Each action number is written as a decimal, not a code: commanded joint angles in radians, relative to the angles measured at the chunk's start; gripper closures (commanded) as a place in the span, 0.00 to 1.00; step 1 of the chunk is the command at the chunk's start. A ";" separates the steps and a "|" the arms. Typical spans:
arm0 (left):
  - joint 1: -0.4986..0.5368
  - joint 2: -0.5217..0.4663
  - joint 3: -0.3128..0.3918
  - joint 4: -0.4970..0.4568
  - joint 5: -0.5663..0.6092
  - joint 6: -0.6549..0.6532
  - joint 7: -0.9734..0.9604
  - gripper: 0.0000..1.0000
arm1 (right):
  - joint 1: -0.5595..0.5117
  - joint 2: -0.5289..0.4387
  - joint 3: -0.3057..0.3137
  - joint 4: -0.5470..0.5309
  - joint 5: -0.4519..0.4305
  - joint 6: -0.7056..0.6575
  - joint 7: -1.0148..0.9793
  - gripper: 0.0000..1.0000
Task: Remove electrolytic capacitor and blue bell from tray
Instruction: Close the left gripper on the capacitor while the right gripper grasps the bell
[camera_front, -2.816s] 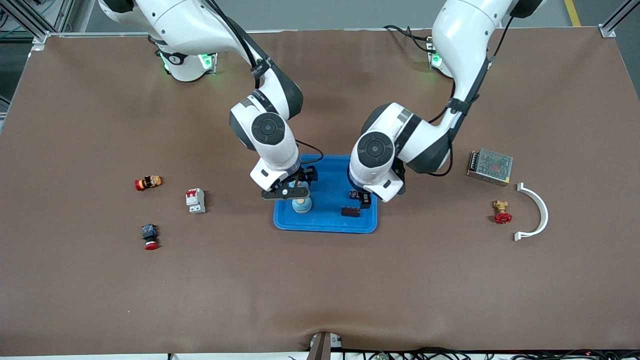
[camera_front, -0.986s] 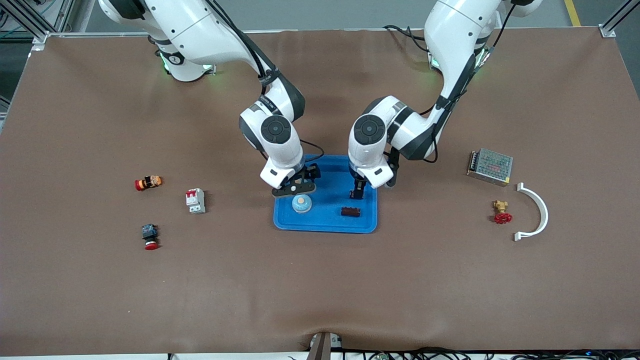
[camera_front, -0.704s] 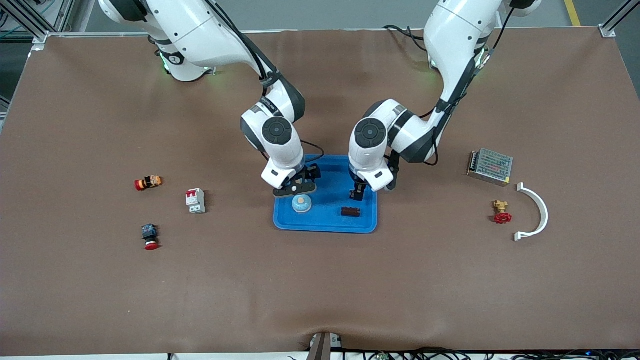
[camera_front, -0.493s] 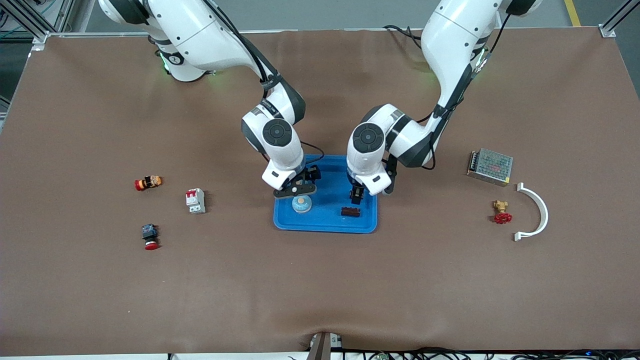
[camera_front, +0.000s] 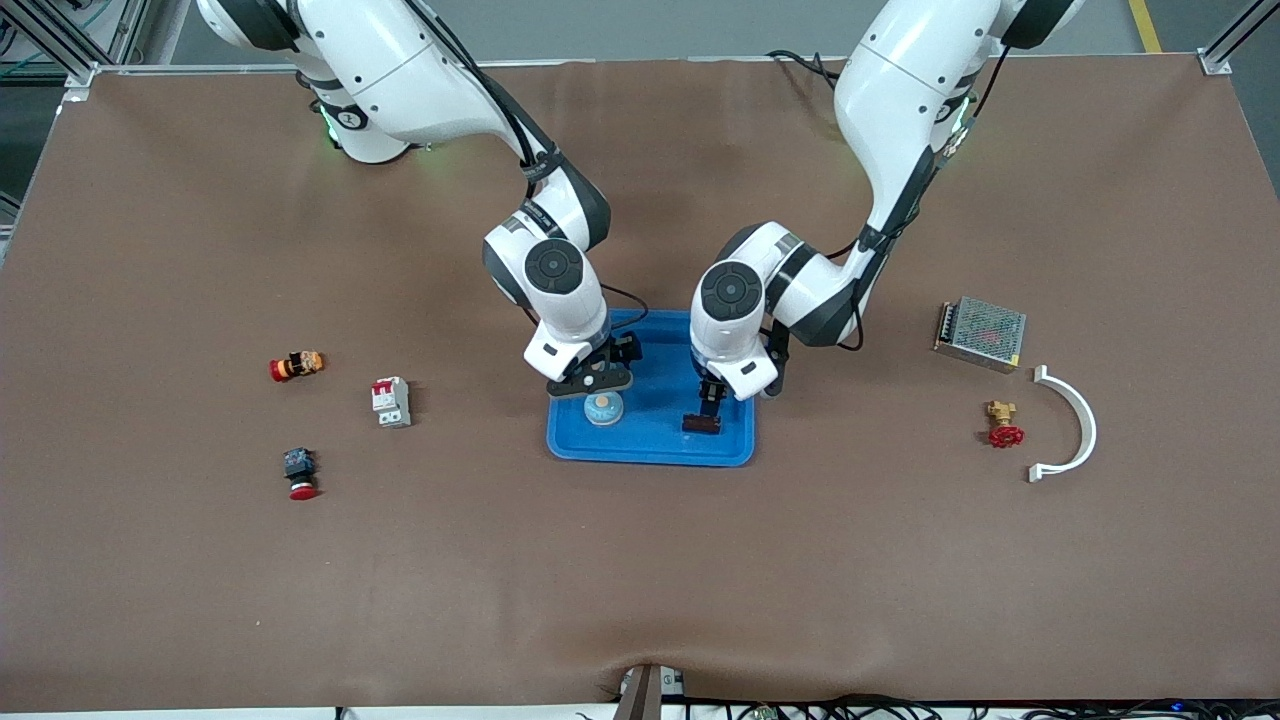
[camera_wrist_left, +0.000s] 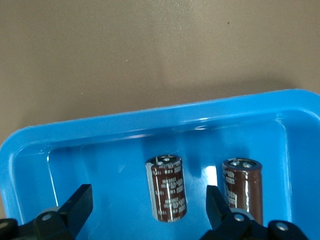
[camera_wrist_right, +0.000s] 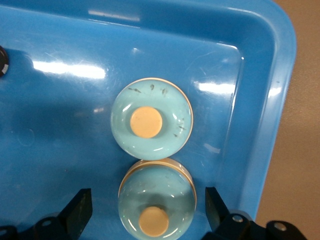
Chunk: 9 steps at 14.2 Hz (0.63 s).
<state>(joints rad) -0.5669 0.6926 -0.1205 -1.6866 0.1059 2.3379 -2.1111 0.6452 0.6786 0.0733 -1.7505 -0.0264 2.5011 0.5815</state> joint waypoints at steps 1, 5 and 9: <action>-0.002 0.013 0.007 0.022 0.026 0.003 0.005 0.00 | 0.004 0.009 -0.004 0.002 -0.024 0.018 0.003 0.00; -0.004 0.016 0.010 0.022 0.044 0.003 0.002 0.00 | 0.004 0.012 -0.004 0.002 -0.024 0.018 0.003 0.13; -0.005 0.033 0.010 0.038 0.046 0.008 -0.001 0.00 | 0.004 0.010 -0.004 0.002 -0.023 0.018 0.004 0.38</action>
<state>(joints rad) -0.5669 0.7067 -0.1154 -1.6770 0.1319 2.3380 -2.1111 0.6452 0.6861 0.0726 -1.7504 -0.0274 2.5085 0.5809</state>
